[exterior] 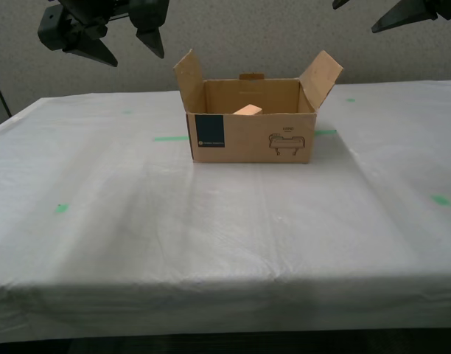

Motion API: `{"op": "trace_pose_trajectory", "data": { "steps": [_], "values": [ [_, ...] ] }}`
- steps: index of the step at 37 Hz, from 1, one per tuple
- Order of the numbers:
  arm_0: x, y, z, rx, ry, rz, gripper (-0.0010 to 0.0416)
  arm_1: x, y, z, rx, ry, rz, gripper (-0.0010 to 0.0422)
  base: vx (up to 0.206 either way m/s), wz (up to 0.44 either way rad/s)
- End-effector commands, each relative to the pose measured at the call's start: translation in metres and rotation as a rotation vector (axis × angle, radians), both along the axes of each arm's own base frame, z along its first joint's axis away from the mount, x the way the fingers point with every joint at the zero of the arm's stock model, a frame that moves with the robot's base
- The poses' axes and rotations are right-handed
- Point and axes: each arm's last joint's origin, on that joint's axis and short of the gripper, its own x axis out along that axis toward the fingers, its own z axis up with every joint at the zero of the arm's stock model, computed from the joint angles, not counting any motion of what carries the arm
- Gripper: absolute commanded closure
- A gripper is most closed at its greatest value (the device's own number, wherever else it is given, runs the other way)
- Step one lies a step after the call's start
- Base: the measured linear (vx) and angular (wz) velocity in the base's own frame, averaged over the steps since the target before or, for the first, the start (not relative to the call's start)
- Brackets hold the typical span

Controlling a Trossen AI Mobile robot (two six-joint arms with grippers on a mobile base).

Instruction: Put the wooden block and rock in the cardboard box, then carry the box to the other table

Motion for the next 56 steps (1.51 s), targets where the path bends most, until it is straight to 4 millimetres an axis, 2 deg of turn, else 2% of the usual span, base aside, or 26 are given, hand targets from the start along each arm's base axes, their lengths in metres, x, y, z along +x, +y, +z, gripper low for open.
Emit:
{"op": "trace_pose_trajectory", "data": {
  "steps": [1,56],
  "values": [
    [0.0001,0.0002,0.0001,0.001,0.000,-0.003,0.0012,0.0002,0.0002,0.0003,0.001,-0.003,0.003,0.0012,0.000,0.000],
    [0.0001,0.0002,0.0001,0.001,0.000,-0.003,0.0012,0.0001,0.0000,0.0003,0.001,-0.002,0.003,0.0012,0.000,0.000]
  ]
}}
